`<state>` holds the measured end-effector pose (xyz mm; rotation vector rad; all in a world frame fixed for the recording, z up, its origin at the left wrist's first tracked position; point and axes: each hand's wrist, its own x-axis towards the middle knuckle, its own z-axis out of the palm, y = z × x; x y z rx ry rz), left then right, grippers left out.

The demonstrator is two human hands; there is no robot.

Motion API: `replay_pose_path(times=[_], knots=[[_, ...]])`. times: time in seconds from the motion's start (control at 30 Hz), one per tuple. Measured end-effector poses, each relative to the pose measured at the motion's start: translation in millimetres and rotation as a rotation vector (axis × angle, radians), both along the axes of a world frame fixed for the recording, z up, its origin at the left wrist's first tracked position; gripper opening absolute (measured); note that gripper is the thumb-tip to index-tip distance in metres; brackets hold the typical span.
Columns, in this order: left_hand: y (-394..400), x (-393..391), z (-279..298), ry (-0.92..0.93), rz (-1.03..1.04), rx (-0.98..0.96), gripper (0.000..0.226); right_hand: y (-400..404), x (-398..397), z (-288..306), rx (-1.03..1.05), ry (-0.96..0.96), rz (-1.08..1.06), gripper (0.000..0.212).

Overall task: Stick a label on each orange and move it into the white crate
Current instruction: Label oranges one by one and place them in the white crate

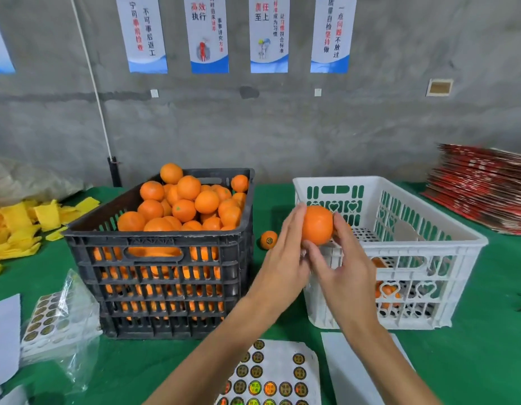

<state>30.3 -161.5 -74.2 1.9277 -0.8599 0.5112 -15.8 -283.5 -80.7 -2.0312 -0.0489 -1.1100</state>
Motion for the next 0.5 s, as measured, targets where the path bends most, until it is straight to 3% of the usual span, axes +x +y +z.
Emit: replay_pose_path(times=[0.1, 0.17, 0.23, 0.37, 0.5], knots=[[-26, 15, 54, -0.134, -0.02, 0.268, 0.09, -28, 14, 31, -0.017, -0.034, -0.178, 0.069], [-36, 24, 78, -0.236, 0.077, 0.464, 0.089, -43, 20, 39, -0.043, -0.021, -0.253, 0.063], [-31, 33, 90, -0.275, 0.226, 0.601, 0.072, -51, 22, 39, -0.108, 0.001, -0.266, 0.054], [24, 65, 88, -0.072, 0.469, 0.648, 0.032, -40, 26, 23, -0.205, -0.145, -0.087, 0.036], [100, 102, 89, 0.368, 0.508, 0.715, 0.028, -6, 36, 11, -0.091, -0.252, 0.107, 0.021]])
